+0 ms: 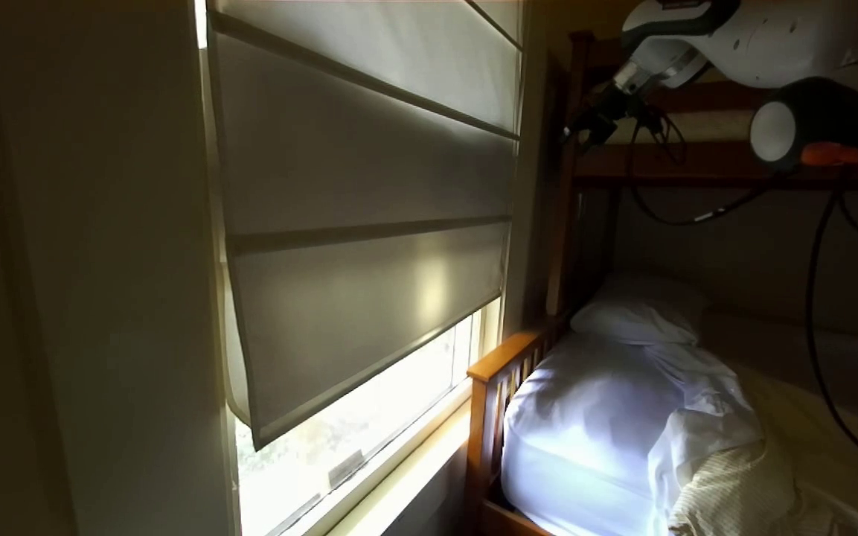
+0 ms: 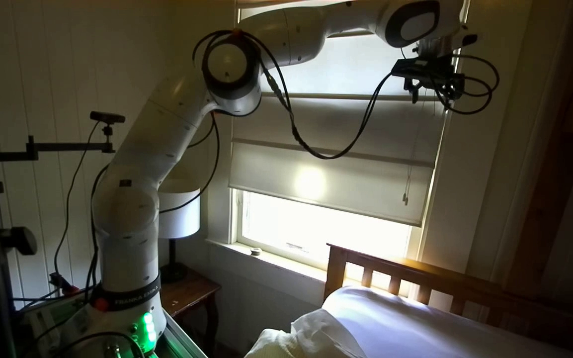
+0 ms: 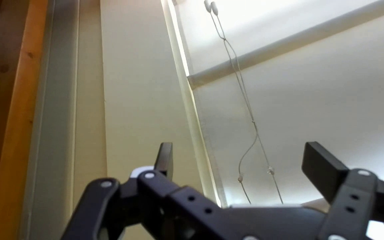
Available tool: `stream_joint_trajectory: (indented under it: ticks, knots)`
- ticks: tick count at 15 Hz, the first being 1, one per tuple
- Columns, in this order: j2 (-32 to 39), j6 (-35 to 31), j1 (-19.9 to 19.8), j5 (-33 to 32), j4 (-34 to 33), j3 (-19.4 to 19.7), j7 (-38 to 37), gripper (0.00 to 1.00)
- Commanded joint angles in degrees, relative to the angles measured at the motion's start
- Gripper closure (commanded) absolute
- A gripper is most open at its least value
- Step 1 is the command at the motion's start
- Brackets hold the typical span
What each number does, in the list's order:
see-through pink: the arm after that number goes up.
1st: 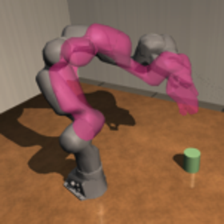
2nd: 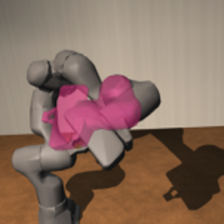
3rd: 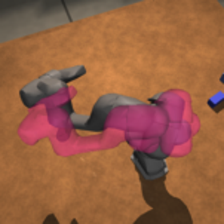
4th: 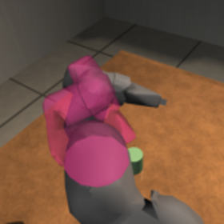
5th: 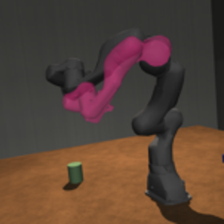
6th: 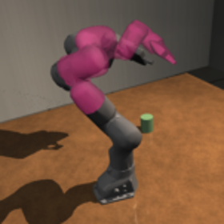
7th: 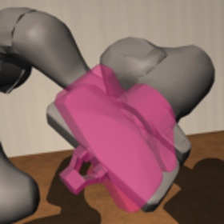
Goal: Close the curtain
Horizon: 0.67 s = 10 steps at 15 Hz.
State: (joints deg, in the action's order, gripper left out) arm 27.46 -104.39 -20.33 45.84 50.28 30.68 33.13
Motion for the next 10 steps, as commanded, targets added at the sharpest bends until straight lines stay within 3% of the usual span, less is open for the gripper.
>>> stream_joint_trajectory:
  ticks: [1, 2, 10]
  knots:
    - [7.9, 1.6, -3.0, -1.5, -13.8, 0.7, -2.7, 0.00]
    - [3.1, 0.1, -0.8, -0.4, -4.8, 0.1, -0.2, 0.00]
    - [9.1, -0.2, -3.3, 0.8, -12.0, -1.0, 3.0, 0.00]
